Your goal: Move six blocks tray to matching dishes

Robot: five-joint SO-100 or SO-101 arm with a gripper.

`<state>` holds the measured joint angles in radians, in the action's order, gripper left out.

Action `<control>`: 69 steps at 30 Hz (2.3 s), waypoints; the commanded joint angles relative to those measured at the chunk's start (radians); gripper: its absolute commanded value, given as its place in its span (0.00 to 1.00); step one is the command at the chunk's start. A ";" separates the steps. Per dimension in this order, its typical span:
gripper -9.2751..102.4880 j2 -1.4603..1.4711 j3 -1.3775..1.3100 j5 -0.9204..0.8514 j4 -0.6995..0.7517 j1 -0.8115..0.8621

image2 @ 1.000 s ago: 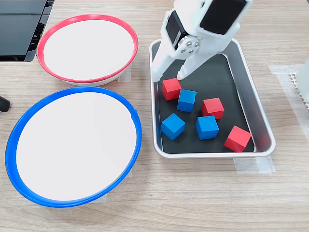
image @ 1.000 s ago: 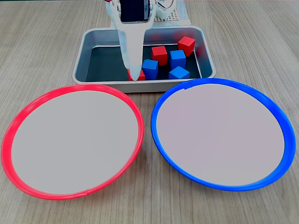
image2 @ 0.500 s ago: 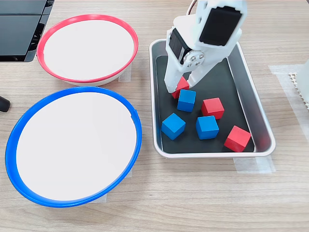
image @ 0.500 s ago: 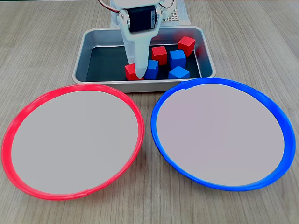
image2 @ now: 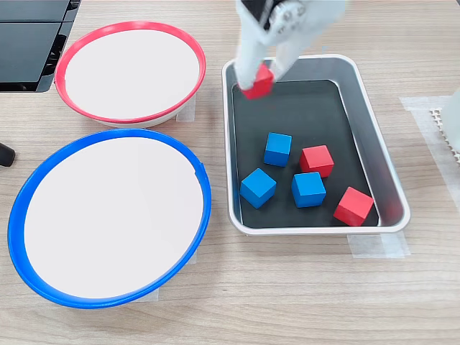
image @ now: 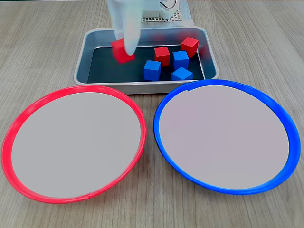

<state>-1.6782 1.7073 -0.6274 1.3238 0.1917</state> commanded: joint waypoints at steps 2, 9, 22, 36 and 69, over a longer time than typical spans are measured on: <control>0.08 0.114 -0.268 0.110 -0.083 0.058; 0.13 0.388 -0.400 0.158 -0.314 0.075; 0.08 0.152 -0.233 -0.265 0.161 0.003; 0.29 0.055 0.114 -0.511 0.058 -0.086; 0.08 0.155 -0.360 -0.156 0.117 -0.318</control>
<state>-1.5232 1.3944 -0.9695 1.6429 -0.0890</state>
